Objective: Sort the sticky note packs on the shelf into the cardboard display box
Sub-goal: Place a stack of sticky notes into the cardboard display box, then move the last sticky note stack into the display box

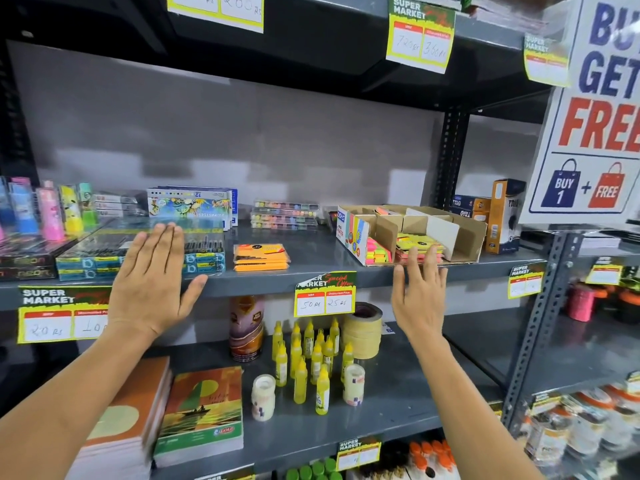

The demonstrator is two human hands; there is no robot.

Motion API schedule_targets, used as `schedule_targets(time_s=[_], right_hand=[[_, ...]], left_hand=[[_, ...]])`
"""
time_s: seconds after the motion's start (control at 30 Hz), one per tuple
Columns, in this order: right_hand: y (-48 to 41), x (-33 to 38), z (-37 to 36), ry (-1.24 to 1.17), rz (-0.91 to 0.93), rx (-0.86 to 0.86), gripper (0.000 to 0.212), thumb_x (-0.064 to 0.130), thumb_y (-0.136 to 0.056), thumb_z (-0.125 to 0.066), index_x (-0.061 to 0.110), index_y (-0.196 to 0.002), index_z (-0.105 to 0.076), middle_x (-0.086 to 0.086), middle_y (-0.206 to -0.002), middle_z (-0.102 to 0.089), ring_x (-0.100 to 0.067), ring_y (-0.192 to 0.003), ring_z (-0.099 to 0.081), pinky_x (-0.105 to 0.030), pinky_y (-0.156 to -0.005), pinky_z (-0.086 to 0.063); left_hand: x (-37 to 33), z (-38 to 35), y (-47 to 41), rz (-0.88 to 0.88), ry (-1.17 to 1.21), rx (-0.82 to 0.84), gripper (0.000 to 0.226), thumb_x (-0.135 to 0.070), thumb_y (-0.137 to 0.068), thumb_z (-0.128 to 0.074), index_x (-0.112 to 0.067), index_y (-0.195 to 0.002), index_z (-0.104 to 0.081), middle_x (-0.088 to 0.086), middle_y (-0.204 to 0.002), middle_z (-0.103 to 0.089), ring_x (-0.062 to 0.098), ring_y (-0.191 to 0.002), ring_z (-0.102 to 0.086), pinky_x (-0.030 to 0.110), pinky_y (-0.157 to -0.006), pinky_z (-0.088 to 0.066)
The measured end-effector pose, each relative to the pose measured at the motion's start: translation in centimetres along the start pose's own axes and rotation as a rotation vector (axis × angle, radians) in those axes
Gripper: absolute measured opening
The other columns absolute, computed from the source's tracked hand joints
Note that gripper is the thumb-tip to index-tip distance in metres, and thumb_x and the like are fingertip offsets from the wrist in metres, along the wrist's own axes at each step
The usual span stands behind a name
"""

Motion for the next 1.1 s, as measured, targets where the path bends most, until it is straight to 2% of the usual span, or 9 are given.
schedule_targets(time_s=[0.13,0.2,0.3,0.43,0.53,0.67,0.83,0.93,1.1], right_hand=[[0.5,0.0,-1.1,0.026,-0.014,0.048,0.064,0.044,-0.097,-0.014,0.01,-0.15,-0.029,-0.018,-0.156,-0.024,-0.029,-0.148,-0.015,-0.044,-0.119,-0.005],[0.2,0.1,-1.0,0.02,-0.04,0.048,0.066,0.047,-0.096,-0.014,0.009,-0.148,-0.033,-0.018,-0.155,-0.028,-0.029,-0.147,-0.019,-0.045,-0.119,-0.007],[0.5,1.2,0.0,0.02,-0.083,-0.011,0.064,0.049,-0.096,-0.024,0.009,-0.14,-0.048,-0.019,-0.147,-0.043,-0.033,-0.139,-0.035,-0.05,-0.116,-0.019],[2.0,6.0,1.5,-0.005,0.051,-0.082,0.055,0.049,-0.094,-0.034,0.011,-0.117,-0.067,-0.014,-0.136,-0.056,-0.033,-0.115,-0.059,-0.048,-0.1,-0.041],[3.3,10.3,1.8,-0.078,0.157,-0.002,0.052,0.053,-0.092,-0.039,0.014,-0.113,-0.067,-0.012,-0.137,-0.056,-0.027,-0.11,-0.061,-0.043,-0.093,-0.046],[4.0,15.9,1.8,-0.124,0.228,0.201,0.059,0.06,-0.089,-0.04,0.018,-0.126,-0.059,-0.012,-0.147,-0.045,-0.032,-0.121,-0.053,-0.041,-0.097,-0.043],[2.8,21.3,0.4,-0.045,0.23,0.38,0.067,0.063,-0.086,-0.044,0.014,-0.131,-0.052,-0.023,-0.139,-0.049,-0.045,-0.119,-0.052,-0.049,-0.096,-0.045],[1.9,22.9,-1.1,0.0,0.2,0.535,0.072,0.065,-0.086,-0.043,0.015,-0.138,-0.044,-0.029,-0.147,-0.035,-0.05,-0.125,-0.044,-0.053,-0.099,-0.038],[0.8,23.2,-2.5,0.038,0.125,0.686,0.074,0.063,-0.081,-0.053,0.013,-0.135,-0.048,-0.029,-0.149,-0.03,-0.048,-0.125,-0.044,-0.05,-0.099,-0.037]], left_hand=[[0.0,0.0,0.0,0.006,0.01,-0.008,0.076,-0.049,-0.098,-0.025,0.012,-0.143,-0.034,0.034,-0.142,-0.044,0.044,-0.137,-0.038,0.048,-0.12,-0.018],[0.0,0.0,0.0,0.007,0.006,-0.007,0.077,-0.049,-0.098,-0.025,0.012,-0.143,-0.034,0.034,-0.143,-0.044,0.043,-0.137,-0.038,0.047,-0.121,-0.017],[0.0,-0.1,0.1,0.008,0.005,0.008,0.078,-0.05,-0.098,-0.024,0.012,-0.143,-0.034,0.033,-0.143,-0.043,0.043,-0.138,-0.037,0.046,-0.121,-0.015],[0.0,-0.1,0.1,0.012,0.014,0.03,0.079,-0.051,-0.097,-0.023,0.013,-0.144,-0.033,0.034,-0.145,-0.041,0.043,-0.139,-0.036,0.046,-0.122,-0.013],[0.0,0.0,0.0,0.012,0.016,0.04,0.079,-0.051,-0.097,-0.024,0.013,-0.143,-0.033,0.034,-0.144,-0.041,0.044,-0.139,-0.036,0.044,-0.122,-0.011],[0.0,0.2,0.0,0.018,0.02,0.056,0.08,-0.051,-0.096,-0.023,0.013,-0.143,-0.033,0.034,-0.145,-0.041,0.044,-0.139,-0.035,0.042,-0.123,-0.007],[-0.1,0.3,-0.1,0.029,0.022,0.079,0.08,-0.05,-0.095,-0.025,0.013,-0.143,-0.032,0.035,-0.144,-0.041,0.045,-0.138,-0.035,0.042,-0.122,-0.006],[-0.1,0.3,0.0,0.027,0.02,0.085,0.079,-0.05,-0.095,-0.026,0.013,-0.143,-0.032,0.034,-0.145,-0.04,0.044,-0.139,-0.035,0.042,-0.122,-0.006],[-0.1,0.2,0.0,0.031,0.018,0.063,0.078,-0.049,-0.097,-0.026,0.013,-0.143,-0.033,0.034,-0.143,-0.043,0.044,-0.137,-0.037,0.042,-0.123,-0.008]])
Point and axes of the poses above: each hand's wrist, its own y-axis away from the middle knuckle, its own z-axis out of the back of the hand, x = y × z, the point moved 4 cm from there along -y, towards the middle knuckle
